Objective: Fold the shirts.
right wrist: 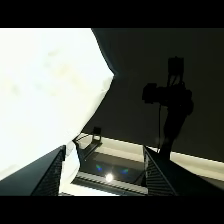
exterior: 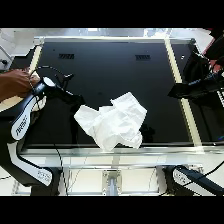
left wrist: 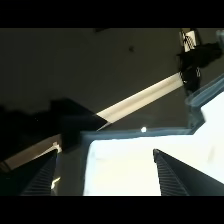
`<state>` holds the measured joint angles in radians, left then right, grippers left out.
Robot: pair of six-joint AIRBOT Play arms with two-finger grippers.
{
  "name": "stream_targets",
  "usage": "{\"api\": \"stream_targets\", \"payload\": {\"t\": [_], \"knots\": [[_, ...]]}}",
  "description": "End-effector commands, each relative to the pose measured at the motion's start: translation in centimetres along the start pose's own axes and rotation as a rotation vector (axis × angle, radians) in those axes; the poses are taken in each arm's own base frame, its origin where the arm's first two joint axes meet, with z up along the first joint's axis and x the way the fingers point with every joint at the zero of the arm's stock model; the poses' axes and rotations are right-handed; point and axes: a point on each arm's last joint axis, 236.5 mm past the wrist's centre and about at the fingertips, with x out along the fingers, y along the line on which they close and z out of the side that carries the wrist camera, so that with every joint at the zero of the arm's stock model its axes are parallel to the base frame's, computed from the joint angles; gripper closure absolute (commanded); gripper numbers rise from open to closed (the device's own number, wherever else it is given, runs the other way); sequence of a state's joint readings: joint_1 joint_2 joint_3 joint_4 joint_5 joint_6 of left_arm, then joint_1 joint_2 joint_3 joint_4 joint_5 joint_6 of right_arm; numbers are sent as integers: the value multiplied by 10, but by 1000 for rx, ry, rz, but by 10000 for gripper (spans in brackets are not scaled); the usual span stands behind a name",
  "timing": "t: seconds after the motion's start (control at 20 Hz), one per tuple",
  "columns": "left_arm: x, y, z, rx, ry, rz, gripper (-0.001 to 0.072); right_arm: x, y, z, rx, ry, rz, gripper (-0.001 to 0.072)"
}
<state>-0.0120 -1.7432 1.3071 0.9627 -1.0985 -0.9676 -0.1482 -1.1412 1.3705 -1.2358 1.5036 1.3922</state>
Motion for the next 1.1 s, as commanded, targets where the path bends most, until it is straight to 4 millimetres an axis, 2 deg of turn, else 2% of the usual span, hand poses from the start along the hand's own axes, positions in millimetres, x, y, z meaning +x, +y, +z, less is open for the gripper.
{"api": "stream_targets", "payload": {"t": [0.0, 0.05, 0.2, 0.25, 0.3, 0.4, 0.45, 0.6, 0.7, 0.75, 0.85, 0.9, 1.0, 1.05], "knots": [[14, -11, -15, 26, 74, -24, 50, 1, 0, 1, 1, -3, 3, 165], [15, -14, -22, 24, 105, -42, 152, 1, 0, 1, 1, -3, 3, 165], [12, -24, -38, 25, 172, -85, 396, 1, 1, 1, -2, -3, 4, 165], [10, -26, -47, 30, 210, -97, 517, 1, 1, 1, -1, -3, 5, 165], [7, -27, -59, 38, 260, -104, 699, 1, 0, 1, -8, -4, 5, 165], [-2, -27, -83, 52, 369, -112, 694, 8, 0, 3, -10, -17, 13, 165], [-6, -27, -89, 42, 395, -115, 694, 19, 3, 1, 6, -13, 37, 165], [-19, -24, -85, 12, 370, -99, 695, 82, -5, -16, 97, -19, 54, 165], [-26, -24, -81, 6, 346, -86, 695, 119, -5, -23, 276, -57, 125, 165], [-29, -25, -79, 8, 336, -81, 694, 136, 4, -27, 350, -46, 196, 165], [-33, -26, -76, 14, 324, -77, 694, 162, 30, -27, 355, -9, 340, 165], [-34, -27, -76, 14, 322, -78, 694, 177, 33, -24, 371, -1, 360, 165], [-34, -27, -76, -10, 321, -74, 695, 208, 21, -27, 382, 39, 318, 165], [-34, -27, -75, -11, 321, -73, 695, 217, 18, -28, 393, 60, 317, 164]]}}
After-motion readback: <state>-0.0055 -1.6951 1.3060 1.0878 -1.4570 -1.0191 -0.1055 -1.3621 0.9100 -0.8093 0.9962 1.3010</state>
